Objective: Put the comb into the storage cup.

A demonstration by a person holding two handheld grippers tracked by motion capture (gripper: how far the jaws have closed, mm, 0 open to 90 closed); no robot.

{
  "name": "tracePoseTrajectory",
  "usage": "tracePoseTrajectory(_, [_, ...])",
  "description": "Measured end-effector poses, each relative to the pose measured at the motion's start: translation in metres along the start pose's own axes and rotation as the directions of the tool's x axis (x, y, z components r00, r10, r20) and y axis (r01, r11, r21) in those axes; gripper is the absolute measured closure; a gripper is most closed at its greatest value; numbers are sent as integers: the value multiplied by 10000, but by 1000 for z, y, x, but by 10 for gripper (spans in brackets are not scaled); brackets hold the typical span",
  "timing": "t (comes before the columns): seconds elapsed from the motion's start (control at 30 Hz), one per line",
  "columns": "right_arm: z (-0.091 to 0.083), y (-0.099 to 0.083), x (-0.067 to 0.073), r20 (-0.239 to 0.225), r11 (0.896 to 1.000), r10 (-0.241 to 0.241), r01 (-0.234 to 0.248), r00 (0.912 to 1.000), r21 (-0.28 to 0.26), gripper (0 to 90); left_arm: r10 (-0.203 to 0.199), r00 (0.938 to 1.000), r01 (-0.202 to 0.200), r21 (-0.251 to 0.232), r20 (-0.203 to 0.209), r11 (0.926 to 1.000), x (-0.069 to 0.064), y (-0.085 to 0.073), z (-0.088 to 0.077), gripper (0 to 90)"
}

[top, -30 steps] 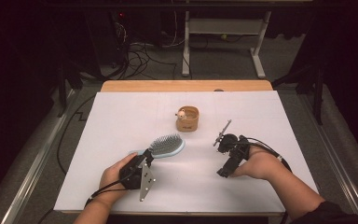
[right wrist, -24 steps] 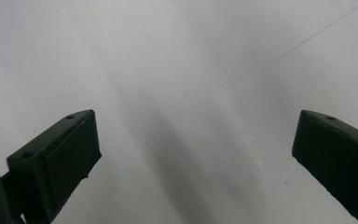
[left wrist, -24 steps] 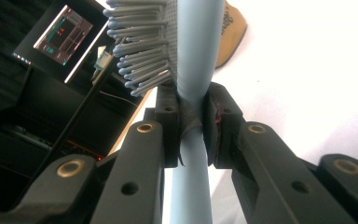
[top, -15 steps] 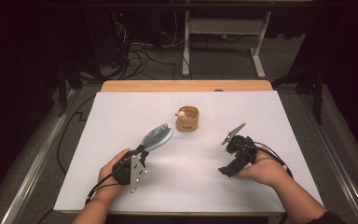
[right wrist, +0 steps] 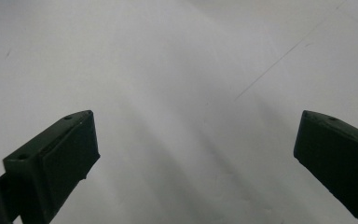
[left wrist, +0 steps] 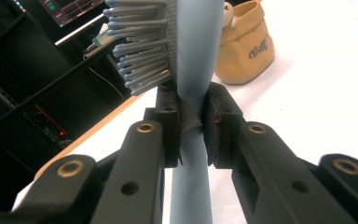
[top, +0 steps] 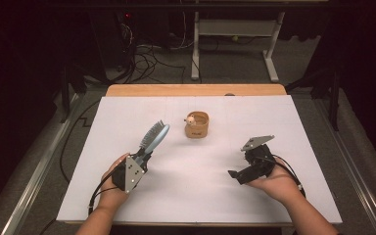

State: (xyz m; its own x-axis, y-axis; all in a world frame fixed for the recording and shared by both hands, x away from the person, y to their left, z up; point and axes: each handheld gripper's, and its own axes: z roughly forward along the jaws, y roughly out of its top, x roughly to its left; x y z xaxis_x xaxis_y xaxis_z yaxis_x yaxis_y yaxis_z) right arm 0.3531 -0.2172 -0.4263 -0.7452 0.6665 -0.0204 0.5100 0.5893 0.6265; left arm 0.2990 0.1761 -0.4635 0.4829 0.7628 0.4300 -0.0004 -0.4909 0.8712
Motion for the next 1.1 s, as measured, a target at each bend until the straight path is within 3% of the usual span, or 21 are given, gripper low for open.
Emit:
tracePoseTrajectory(0.17, [2, -10, 0, 45, 9956, 310, -305, 9995, -890, 2, -652, 9977, 657, -235, 196, 9976, 5, 2, -2, 779])
tracePoseTrajectory(0.37, [5, -22, 0, 49, 9834, 691, -673, 9976, -1686, 2, -1022, 9940, 1033, -257, 391, 9943, 7, 1, -2, 778])
tracePoseTrajectory(0.67, [4, -38, 2, -216, 9374, 1381, -1378, 9902, -3199, 2, -1607, 9835, 1642, -369, 835, 9857, 9, 1, -3, 778])
tracePoseTrajectory(0.83, [3, -44, 5, -71, 9149, 1459, -1376, 9893, -3796, 2, -2004, 9743, 2055, -418, 1024, 9778, 10, 0, -3, 778])
tracePoseTrajectory(0.97, [0, -45, 9, 103, 9008, 1331, -1167, 9910, -4183, 2, -2549, 9590, 2630, -536, 1243, 9633, 13, 0, -4, 778])
tracePoseTrajectory(1.1, [-3, -47, 10, 111, 8811, 1375, -1172, 9904, -4581, 2, -2739, 9499, 2840, -499, 1508, 9575, 14, -1, -5, 778])
